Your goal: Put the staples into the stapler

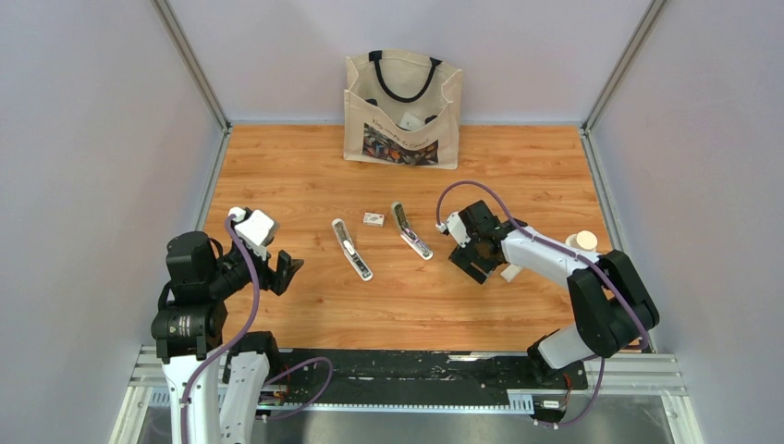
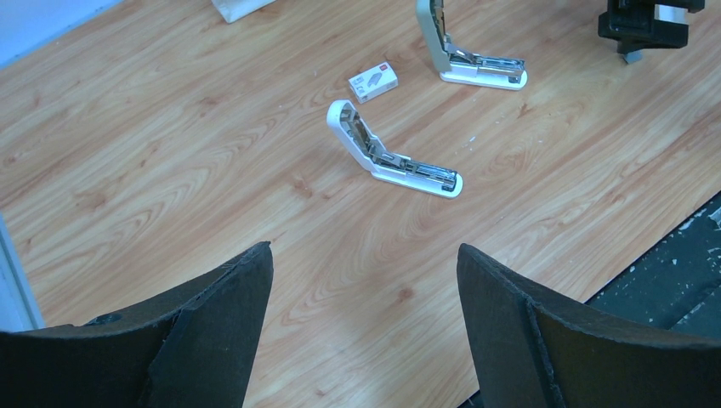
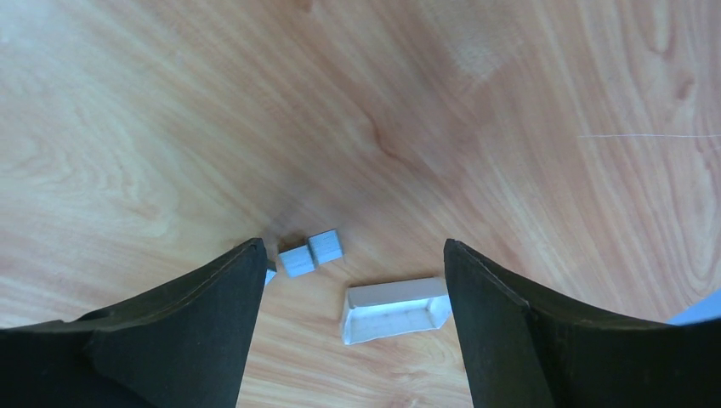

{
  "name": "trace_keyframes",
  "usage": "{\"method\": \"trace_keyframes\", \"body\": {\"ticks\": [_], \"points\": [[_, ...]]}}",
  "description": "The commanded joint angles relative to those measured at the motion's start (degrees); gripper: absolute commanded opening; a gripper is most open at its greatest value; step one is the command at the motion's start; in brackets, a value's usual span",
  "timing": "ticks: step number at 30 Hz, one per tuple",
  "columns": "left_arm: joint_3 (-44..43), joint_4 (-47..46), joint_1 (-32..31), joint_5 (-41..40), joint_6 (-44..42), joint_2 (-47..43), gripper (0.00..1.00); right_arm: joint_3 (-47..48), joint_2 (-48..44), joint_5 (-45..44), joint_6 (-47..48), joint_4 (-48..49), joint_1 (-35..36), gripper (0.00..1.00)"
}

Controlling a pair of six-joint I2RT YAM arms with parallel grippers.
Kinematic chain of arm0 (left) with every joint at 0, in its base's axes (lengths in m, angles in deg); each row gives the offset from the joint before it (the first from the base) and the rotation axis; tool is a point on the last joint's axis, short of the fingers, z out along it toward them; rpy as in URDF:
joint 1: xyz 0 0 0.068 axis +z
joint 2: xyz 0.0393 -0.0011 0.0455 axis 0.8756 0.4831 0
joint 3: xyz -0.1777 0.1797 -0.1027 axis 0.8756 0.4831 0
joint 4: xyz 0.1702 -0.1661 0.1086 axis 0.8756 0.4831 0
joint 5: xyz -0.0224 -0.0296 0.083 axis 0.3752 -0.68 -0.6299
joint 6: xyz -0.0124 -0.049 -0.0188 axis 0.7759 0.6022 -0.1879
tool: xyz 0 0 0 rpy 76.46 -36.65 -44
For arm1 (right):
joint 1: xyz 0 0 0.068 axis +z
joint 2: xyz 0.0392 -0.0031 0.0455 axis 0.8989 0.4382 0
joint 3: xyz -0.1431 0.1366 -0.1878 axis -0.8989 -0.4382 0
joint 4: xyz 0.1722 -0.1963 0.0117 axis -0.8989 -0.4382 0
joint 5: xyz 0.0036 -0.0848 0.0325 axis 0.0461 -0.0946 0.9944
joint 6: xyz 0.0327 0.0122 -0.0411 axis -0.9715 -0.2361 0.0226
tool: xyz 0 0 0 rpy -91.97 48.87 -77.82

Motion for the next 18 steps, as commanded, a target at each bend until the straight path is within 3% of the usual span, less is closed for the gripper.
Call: {"method": "trace_keyframes", "body": {"ticks": [1, 11, 18], "points": [[0.2, -1.3, 0.7, 0.9, 0.5, -0.3, 0.88, 1.7, -1.3, 3.7, 1.2, -3.9, 0.5, 0.81], [0.3, -1.4, 0.8, 0.8, 0.6, -0.2, 0.88, 1.2, -7.4, 3.2, 5.4, -3.6, 0.8, 0.80], [0.5, -1.8, 0.9, 0.6, 0.7, -0.1, 0.88, -0.2, -19.5, 9.6, 27.8, -8.1, 0.7, 0.73]]}}
